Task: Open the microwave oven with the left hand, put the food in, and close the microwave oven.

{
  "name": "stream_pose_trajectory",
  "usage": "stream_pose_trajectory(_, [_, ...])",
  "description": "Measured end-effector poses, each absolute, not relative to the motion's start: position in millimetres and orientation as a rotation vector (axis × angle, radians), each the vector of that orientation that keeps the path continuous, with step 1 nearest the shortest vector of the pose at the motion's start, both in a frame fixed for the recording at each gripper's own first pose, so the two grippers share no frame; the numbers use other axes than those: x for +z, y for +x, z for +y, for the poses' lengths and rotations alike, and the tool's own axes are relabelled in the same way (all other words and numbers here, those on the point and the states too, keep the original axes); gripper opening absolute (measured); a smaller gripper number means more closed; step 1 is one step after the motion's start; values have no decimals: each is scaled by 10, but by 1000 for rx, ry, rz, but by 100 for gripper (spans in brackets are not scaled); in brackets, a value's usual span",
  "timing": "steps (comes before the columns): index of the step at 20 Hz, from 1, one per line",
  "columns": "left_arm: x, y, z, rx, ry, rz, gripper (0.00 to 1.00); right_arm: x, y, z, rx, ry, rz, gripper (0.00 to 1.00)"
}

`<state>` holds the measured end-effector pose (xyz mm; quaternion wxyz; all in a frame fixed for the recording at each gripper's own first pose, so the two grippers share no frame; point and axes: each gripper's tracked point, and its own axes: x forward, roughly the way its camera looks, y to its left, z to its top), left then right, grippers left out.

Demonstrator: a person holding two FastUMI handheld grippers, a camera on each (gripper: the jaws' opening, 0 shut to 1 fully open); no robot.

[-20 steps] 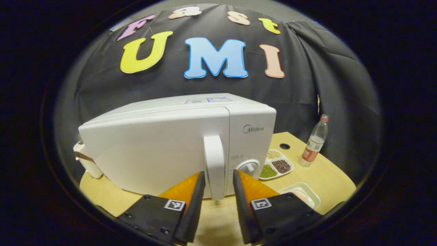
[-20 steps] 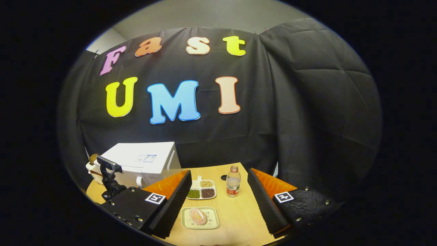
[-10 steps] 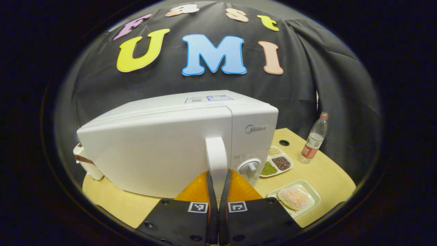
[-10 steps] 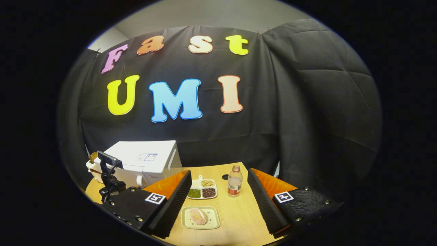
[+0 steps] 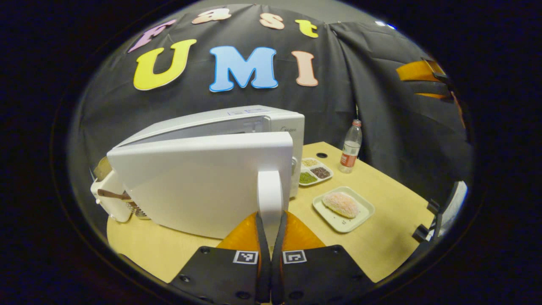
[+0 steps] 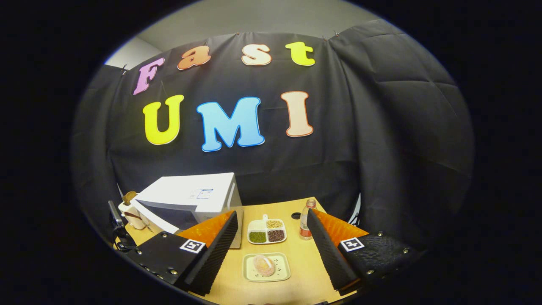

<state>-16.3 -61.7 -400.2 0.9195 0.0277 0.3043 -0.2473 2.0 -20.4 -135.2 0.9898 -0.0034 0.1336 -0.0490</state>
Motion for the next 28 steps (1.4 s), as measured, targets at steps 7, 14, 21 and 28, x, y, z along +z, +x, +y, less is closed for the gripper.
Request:
stream_pose_trajectory(7, [-3933, -964, 110, -622, 116, 709, 6, -1455, -139, 116, -56, -15, 271, 100])
stream_pose_trajectory(14, [-3876, -1486, 1023, -656, 164, 796, 7, -1993, -42, 110, -5, 21, 372, 100])
stream_pose_trajectory(21, [-3886, -1739, 2047, -659, 219, 882, 7, -2411, 52, -133, -110, 37, 468, 100])
stream_pose_trajectory(28, [-3935, -1735, 2847, -574, 266, 911, 5, -3413, 359, -260, -37, -152, 633, 100])
